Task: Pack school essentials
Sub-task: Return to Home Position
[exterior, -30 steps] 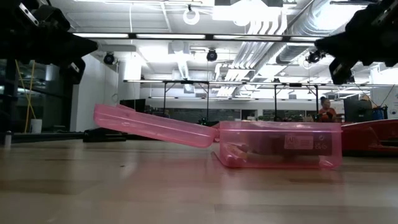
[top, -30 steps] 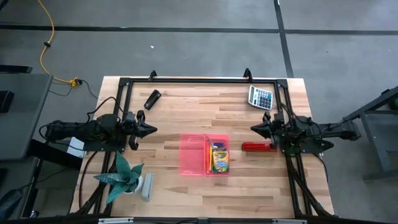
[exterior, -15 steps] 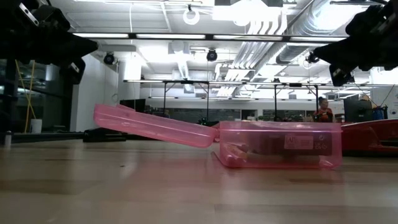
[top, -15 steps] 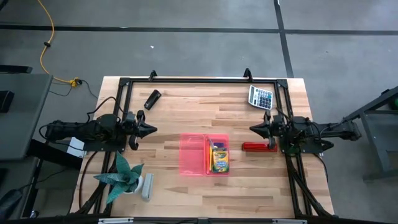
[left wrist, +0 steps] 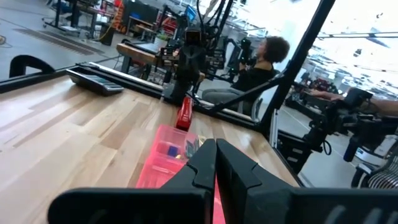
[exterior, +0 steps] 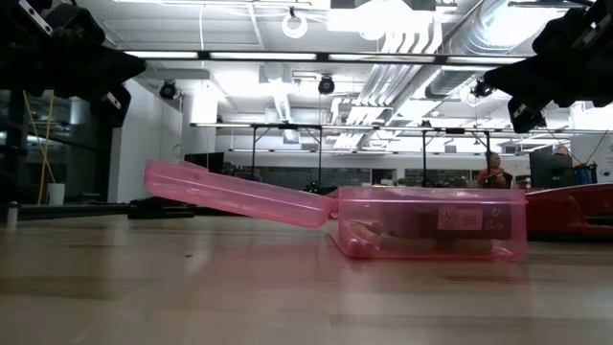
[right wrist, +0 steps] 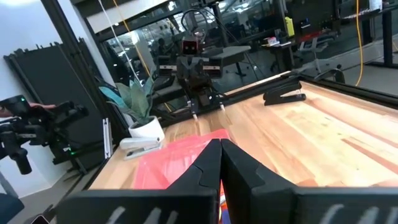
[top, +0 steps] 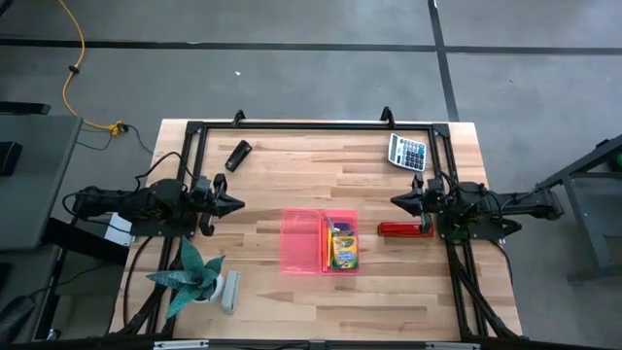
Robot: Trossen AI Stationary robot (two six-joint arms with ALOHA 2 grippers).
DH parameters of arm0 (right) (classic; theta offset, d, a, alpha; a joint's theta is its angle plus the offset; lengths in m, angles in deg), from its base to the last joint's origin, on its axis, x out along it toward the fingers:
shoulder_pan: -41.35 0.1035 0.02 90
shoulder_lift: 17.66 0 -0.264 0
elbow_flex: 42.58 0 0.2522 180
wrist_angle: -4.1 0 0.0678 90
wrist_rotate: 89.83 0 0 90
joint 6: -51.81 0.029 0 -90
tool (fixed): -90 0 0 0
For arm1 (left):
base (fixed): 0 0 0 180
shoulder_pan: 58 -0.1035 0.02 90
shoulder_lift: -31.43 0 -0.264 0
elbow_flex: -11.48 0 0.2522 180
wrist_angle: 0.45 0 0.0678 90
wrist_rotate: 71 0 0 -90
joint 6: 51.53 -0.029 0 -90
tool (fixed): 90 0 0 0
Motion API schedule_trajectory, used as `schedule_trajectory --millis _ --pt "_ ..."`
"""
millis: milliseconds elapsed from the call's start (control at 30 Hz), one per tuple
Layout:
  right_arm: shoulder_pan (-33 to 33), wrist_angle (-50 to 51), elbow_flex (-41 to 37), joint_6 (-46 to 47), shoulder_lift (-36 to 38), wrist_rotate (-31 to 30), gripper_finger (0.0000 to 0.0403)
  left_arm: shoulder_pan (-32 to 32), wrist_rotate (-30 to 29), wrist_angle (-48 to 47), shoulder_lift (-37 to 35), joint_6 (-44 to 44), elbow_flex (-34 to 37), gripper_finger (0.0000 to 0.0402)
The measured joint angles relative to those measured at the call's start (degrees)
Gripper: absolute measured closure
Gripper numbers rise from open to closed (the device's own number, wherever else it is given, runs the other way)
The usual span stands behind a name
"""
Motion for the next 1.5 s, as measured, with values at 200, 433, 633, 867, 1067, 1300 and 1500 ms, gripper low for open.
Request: schedule_trajectory --millis 200,433,633,867,1067,1300,1500 --pt "0.0 0.1 0.0 0.0 0.0 0.0 0.0402 0.2 0.0 -0.1 0.0 0.0 0.0 0.0401" --pt "0.0 0.2 0.0 -0.2 -0.8 0.0 0.0402 2.3 0.0 -0.1 0.0 0.0 0.0 0.0401" --pt "0.0 0.1 0.0 0.0 -0.8 0.0 0.0402 2.3 0.0 0.0 0.4 0.0 0.0 0.0401" --pt "0.0 0.1 -0.1 0.0 -0.8 0.0 0.0402 2.3 0.0 0.0 0.4 0.0 0.0 0.0401" --pt "0.0 0.1 -0.1 0.0 -0.8 0.0 0.0402 2.3 0.0 0.0 0.4 0.0 0.0 0.0401" --pt "0.0 0.1 -0.1 0.0 -0.8 0.0 0.0402 2.3 0.0 0.0 0.4 0.0 0.0 0.0401" --pt "0.0 0.1 -0.1 0.0 -0.8 0.0 0.0402 2.3 0.0 0.0 0.4 0.0 0.0 0.0401"
